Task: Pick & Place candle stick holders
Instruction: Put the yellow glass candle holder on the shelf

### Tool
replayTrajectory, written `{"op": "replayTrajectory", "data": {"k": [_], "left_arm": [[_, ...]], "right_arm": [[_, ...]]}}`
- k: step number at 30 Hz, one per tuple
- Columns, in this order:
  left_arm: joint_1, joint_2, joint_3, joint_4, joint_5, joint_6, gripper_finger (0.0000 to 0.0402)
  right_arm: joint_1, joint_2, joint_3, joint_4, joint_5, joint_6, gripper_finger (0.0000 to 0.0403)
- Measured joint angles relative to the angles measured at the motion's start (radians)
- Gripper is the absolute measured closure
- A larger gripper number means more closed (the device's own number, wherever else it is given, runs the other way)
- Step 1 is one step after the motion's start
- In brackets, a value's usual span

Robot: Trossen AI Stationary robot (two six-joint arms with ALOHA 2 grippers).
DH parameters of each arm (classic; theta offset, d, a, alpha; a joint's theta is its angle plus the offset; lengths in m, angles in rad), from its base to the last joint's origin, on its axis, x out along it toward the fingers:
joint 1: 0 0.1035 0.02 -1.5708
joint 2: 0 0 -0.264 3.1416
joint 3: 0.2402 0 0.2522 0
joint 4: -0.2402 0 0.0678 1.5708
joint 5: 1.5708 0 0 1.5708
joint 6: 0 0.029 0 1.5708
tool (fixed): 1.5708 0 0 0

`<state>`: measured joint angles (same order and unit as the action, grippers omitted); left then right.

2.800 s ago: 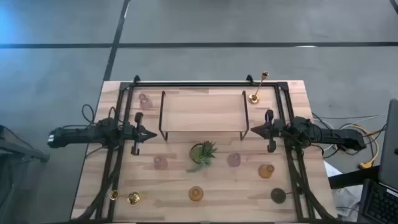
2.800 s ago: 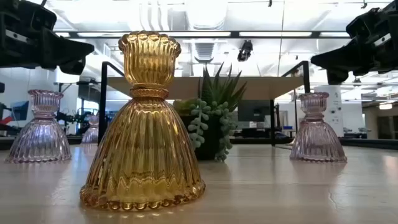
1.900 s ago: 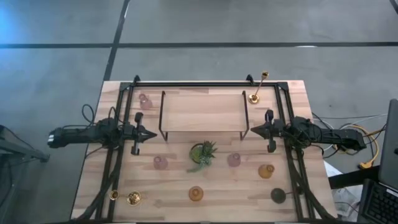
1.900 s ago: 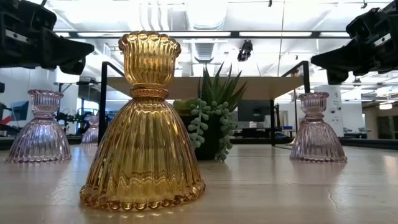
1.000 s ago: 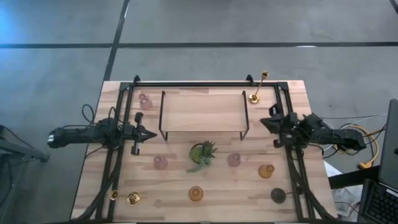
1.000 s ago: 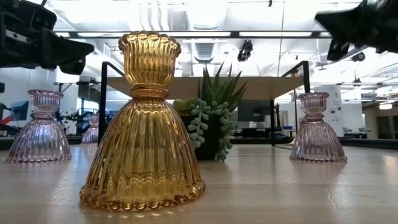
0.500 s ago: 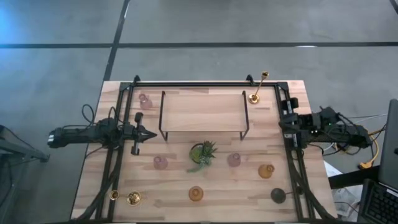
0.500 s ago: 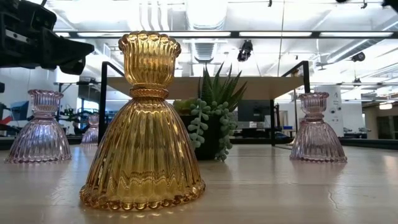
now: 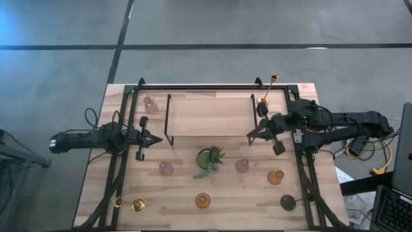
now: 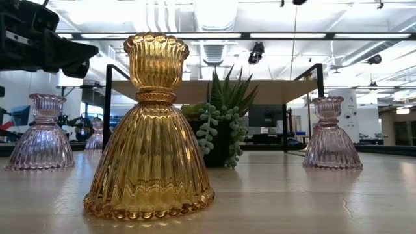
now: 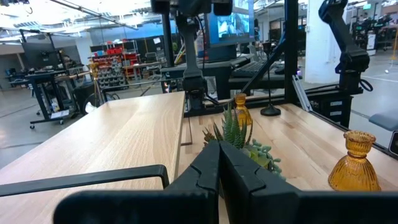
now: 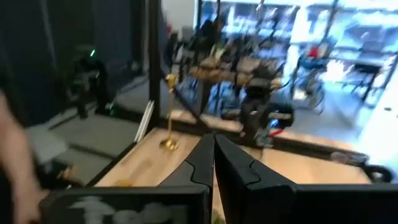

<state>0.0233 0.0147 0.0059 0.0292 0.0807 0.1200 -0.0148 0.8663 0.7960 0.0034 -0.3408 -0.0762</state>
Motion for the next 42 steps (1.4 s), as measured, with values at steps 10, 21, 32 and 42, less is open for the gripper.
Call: {"op": "replayTrajectory", "data": {"k": [10, 21, 32, 42], "left_arm": [[0.000, 0.000, 0.000, 0.000, 0.000, 0.000, 0.0390], [0.000, 0.000, 0.000, 0.000, 0.000, 0.000, 0.0390], [0.000, 0.000, 0.000, 0.000, 0.000, 0.000, 0.0390], [0.000, 0.000, 0.000, 0.000, 0.000, 0.000, 0.0390]], "right_arm": [[0.219, 0.180, 0.286, -0.618, 0.343, 0.123, 0.0394], [0.498, 0.291, 0.406, -0.990, 0.558, 0.616, 0.0394], [0.576, 0.299, 0.364, -1.221, 0.545, 1.105, 0.0394], [0.626, 0.299, 0.324, -1.308, 0.430, 1.394, 0.0394]]}}
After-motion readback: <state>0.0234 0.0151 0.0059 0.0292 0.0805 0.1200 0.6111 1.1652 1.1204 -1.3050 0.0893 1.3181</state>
